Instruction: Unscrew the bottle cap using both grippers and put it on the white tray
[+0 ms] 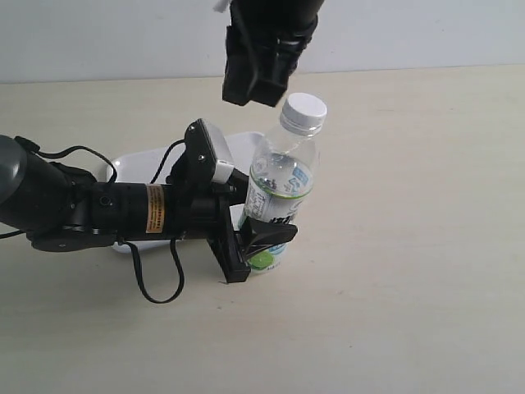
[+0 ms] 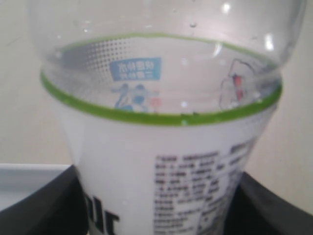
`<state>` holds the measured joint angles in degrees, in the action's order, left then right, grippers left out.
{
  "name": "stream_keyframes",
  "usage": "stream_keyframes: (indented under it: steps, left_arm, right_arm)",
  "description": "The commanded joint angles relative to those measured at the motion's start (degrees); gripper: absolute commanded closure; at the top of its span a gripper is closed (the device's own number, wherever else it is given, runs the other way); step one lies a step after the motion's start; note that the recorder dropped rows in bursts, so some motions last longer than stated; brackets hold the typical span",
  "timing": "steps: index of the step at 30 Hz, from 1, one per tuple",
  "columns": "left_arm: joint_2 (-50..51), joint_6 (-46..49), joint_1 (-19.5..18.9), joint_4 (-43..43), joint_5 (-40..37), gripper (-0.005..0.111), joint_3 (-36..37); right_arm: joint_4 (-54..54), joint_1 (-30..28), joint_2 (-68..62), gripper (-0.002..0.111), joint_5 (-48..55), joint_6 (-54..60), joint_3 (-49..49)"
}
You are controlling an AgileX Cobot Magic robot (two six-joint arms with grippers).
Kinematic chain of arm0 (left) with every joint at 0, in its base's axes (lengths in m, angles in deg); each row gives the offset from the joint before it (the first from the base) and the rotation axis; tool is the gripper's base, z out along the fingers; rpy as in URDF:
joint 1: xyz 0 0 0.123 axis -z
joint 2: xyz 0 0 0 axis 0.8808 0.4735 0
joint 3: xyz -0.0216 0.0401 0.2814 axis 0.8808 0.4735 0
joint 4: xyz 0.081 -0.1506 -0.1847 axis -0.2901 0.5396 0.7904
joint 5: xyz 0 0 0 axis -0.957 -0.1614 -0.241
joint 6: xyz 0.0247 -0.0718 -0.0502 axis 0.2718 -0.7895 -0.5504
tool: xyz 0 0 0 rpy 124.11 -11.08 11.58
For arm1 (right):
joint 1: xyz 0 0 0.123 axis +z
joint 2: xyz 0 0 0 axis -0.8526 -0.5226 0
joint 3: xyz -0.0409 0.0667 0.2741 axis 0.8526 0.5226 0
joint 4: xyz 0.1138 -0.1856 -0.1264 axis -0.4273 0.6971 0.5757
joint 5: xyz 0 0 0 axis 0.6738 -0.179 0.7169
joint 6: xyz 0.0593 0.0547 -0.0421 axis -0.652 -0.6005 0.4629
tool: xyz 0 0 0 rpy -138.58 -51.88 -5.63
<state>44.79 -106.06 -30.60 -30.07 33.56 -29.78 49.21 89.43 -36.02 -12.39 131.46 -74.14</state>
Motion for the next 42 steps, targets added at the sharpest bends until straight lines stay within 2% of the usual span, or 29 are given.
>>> stream_keyframes:
  steps: [1,6,10,13,20,23,27,30,33,35,38,42]
  left_arm:
    - [-0.51,0.01,0.11,-0.59,0.77,0.107,0.08]
    - [-0.51,0.01,0.11,-0.59,1.17,0.107,0.08]
    - [-0.41,0.01,0.11,-0.59,1.27,0.107,0.08]
    - [-0.41,0.01,0.11,-0.59,1.4,0.107,0.08]
    - [-0.41,0.22,-0.11,-0.59,1.5,0.107,0.08]
    - [-0.41,0.22,-0.55,-0.59,1.92,0.107,0.08]
    - [-0.41,-0.14,-0.69,-1.08,2.28,0.107,0.08]
    - [-0.41,-0.23,-0.69,-1.9,2.85,0.107,0.08]
    - [-0.41,-0.23,-0.69,-1.99,2.97,0.107,0.08]
    - [-0.41,-0.23,-0.69,-1.99,2.97,0.107,0.08]
    - [-0.41,-0.12,-0.69,-1.99,2.96,0.107,0.08]
    - [-0.41,-0.11,-0.69,-2.12,2.96,0.107,0.08]
  right_arm:
    - [-0.68,-0.24,0.37,0.067,-0.38,-15.43,-3.48]
    - [3.26,-0.24,0.64,0.061,-0.38,-32.55,-7.09]
    - [13.47,-0.24,1.69,0.048,-0.38,-52.06,-8.04]
    - [15.68,-0.24,3.13,0.041,-0.38,-55.91,-8.04]
    - [22.5,-0.24,8.49,0.043,-0.38,-58.42,-7.25]
    - [27.91,-0.77,13.52,0.043,-0.38,-60.91,-1.67]
    - [33.73,-4.79,21.85,0.043,-0.38,-62.9,11.57]
    - [40.46,-7.97,29.55,0.043,-0.38,-69.09,20.2]
    - [34.77,-12.63,35.24,0.043,-6.46,-69.97,24.84]
    - [25.72,-16.01,35.73,0.043,-6.17,-64.99,25.38]
    - [10.18,-19.9,33.41,0.043,-5.43,-56.85,25.38]
    - [-5.83,-21.61,27.15,0.043,-3.86,-48.17,25.38]
